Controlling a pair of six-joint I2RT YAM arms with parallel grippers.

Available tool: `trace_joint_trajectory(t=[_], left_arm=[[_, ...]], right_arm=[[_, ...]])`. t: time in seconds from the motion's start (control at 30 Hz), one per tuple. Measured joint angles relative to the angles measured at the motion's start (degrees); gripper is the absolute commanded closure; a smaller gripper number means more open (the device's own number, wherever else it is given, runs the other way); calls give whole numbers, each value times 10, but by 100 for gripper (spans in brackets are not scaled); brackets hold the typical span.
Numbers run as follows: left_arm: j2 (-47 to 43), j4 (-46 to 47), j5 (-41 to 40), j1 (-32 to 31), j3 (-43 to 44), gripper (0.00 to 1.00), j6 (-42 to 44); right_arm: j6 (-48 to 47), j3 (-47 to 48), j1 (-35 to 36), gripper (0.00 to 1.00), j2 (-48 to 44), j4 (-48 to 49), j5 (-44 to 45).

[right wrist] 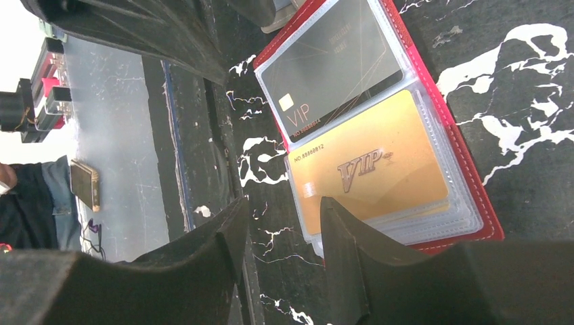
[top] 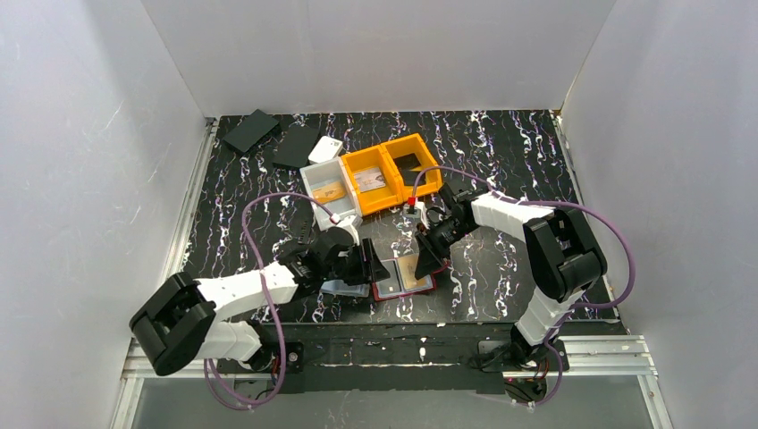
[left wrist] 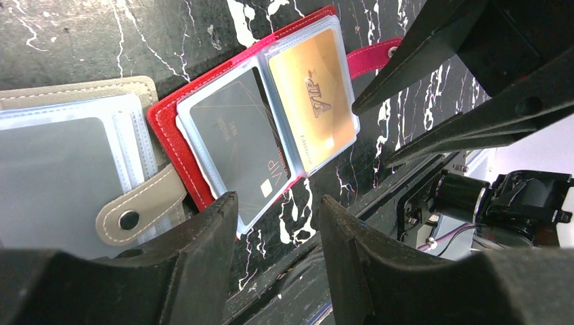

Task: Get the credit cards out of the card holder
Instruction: Remove the credit card from the card holder.

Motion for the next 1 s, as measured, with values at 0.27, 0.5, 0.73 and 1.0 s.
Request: trace_joint_trajectory(t=[0.27, 0.5, 0.73, 1.0], left_arm=[[49, 1, 8, 2, 16, 56, 0], [54, 1, 8, 2, 16, 55, 0], [76, 1, 13, 2, 17, 55, 0], [79, 1, 14, 2, 18, 53, 0]], right_arm=[[-5, 0, 0, 48, 0, 0, 0], [-6, 0, 0, 48, 0, 0, 0], [-6, 0, 0, 48, 5, 0, 0], [-6, 0, 0, 48, 7, 0, 0]])
